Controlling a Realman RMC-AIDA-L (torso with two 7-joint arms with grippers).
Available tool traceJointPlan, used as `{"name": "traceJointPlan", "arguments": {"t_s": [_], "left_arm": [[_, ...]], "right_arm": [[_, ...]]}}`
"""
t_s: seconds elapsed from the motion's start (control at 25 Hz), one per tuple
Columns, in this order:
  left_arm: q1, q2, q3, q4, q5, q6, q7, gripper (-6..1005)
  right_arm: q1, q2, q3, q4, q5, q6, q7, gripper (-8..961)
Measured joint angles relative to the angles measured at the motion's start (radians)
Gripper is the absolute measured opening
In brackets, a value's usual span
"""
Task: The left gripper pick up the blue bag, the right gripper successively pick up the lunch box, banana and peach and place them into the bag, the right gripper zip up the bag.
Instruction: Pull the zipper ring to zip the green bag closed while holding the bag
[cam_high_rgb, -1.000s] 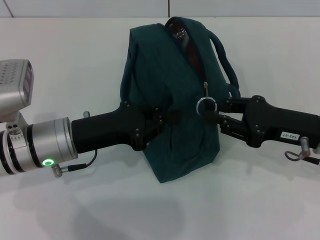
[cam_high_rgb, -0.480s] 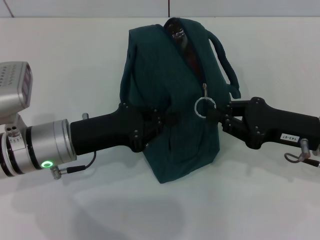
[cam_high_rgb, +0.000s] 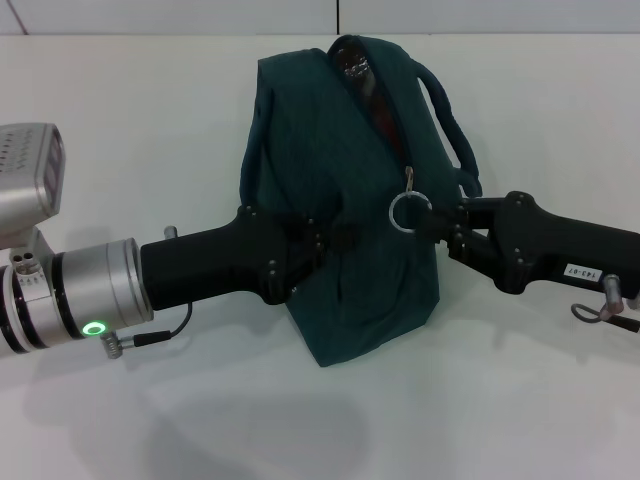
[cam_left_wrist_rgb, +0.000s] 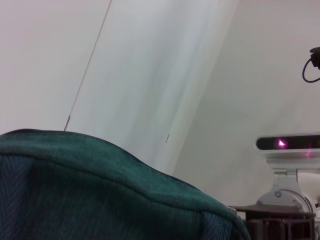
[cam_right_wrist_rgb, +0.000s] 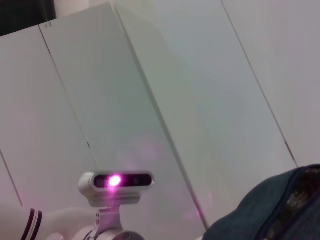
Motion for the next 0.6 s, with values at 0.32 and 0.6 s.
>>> {"name": "traceJointPlan", "arguments": {"t_s": [0.32,0.6], "left_arm": [[-0.001,0.000,0.000,0.000,0.000,0.000,0.000,41],[-0.006,0.000,0.000,0.000,0.000,0.000,0.000,41]], "right_arm": [[0.008,0.001,-0.004,0.000,0.020,0.002,0.004,116],[0.020,0.001,-0.004,0.026,0.021,0.007,0.007,121]]}}
